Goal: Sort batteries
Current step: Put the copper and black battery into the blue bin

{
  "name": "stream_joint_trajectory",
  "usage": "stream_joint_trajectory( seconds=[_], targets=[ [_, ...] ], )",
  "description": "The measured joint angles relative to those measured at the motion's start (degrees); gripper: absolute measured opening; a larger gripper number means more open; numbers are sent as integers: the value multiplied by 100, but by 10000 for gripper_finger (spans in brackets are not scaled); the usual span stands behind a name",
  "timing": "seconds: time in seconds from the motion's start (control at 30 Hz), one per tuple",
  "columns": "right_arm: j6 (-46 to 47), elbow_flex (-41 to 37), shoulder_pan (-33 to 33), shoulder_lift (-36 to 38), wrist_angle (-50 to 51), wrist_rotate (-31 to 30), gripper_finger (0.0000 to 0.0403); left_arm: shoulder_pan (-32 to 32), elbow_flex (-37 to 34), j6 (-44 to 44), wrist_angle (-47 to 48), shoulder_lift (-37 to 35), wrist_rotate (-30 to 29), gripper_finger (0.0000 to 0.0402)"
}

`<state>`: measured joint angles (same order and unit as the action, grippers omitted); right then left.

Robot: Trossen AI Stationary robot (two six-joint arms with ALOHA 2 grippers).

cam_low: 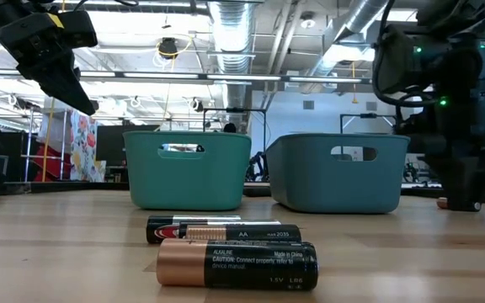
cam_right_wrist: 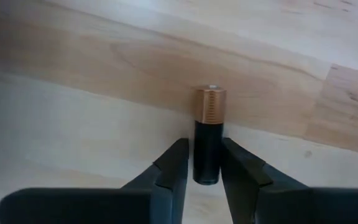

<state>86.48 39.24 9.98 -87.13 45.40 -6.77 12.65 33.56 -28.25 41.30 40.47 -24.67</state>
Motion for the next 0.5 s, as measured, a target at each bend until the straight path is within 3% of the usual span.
stream_joint_trajectory(
  seconds=[0.3, 0.5],
  targets=[
    [-245, -15, 54, 155, -62, 64, 18, 0, 0, 0, 0, 0, 0, 100],
    [-252, 272, 50, 807, 595, 140, 12, 1, 0, 0, 2, -1, 0, 100]
  ],
)
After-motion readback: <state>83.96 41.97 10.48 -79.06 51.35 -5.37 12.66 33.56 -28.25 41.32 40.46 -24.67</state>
